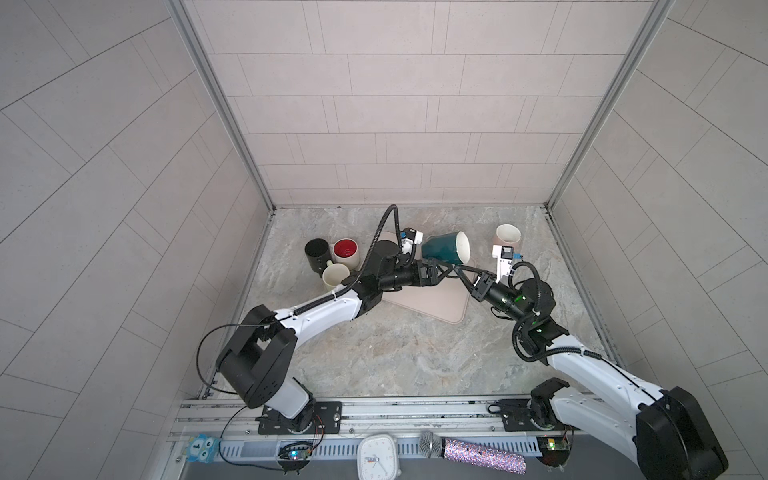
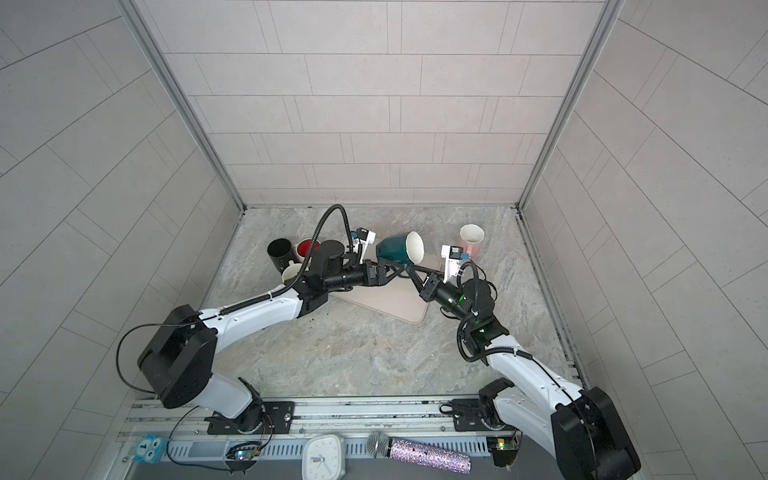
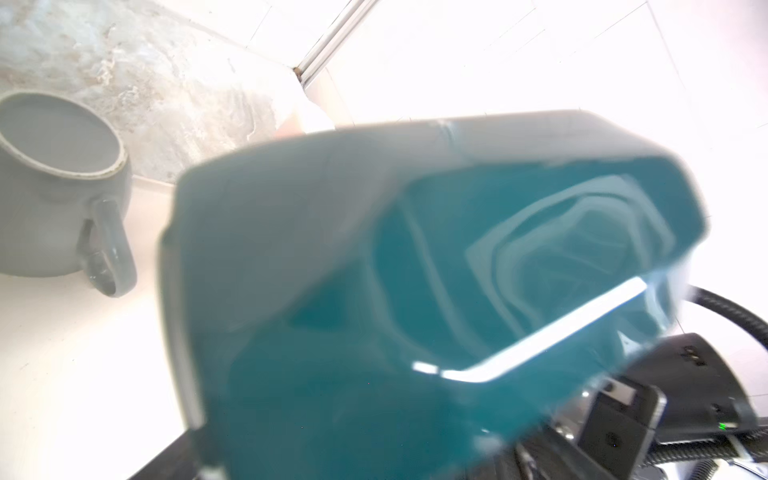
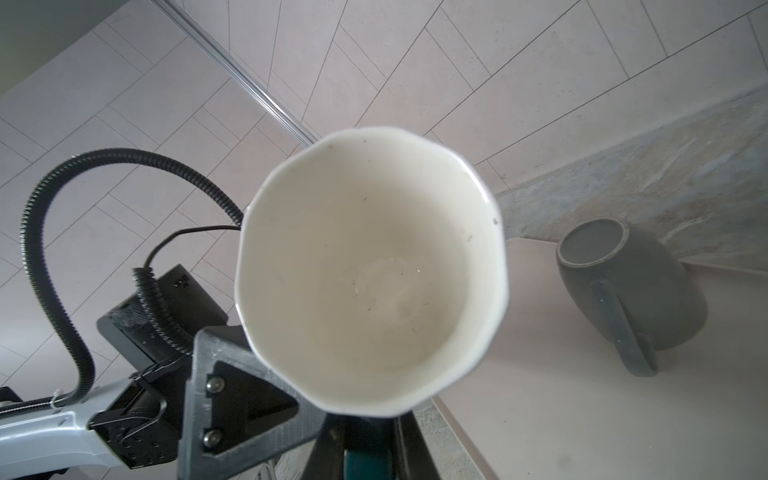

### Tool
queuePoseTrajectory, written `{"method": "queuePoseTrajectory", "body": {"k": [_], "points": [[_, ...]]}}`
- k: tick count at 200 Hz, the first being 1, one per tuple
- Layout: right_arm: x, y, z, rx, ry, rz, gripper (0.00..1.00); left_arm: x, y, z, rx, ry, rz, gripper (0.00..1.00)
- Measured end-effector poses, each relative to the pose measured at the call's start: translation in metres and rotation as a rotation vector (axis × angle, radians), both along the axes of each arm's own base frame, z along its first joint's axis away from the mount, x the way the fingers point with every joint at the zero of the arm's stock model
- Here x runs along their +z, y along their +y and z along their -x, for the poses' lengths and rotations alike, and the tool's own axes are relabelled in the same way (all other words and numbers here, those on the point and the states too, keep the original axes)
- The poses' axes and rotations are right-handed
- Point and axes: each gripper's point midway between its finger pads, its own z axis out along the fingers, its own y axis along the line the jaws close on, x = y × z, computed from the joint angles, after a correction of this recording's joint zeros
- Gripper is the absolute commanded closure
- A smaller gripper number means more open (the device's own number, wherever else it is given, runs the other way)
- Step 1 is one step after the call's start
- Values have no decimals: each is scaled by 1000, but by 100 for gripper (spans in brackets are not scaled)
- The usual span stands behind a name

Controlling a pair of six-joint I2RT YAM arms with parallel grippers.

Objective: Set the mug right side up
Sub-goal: 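Carry the dark green mug away from the left gripper, rotating it upright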

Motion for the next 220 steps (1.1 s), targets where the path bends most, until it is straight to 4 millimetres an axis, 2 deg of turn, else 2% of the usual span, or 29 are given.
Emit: {"method": "queuePoseTrajectory", "body": {"k": [49,99,182,220], "points": [[-13,-9,-3,-57,33,65,100,7,1,3,0,-12,5,0],[-41,-19,-5,-109,115,152,100,9,1,3,0,-22,14,0],[-74,-38,-6,-167,195,286,100,6,2,1,11,-31,-1,0],[-102,-40,-12,-167,257,343,100,2,2,0,15,-27,-6,0]]}}
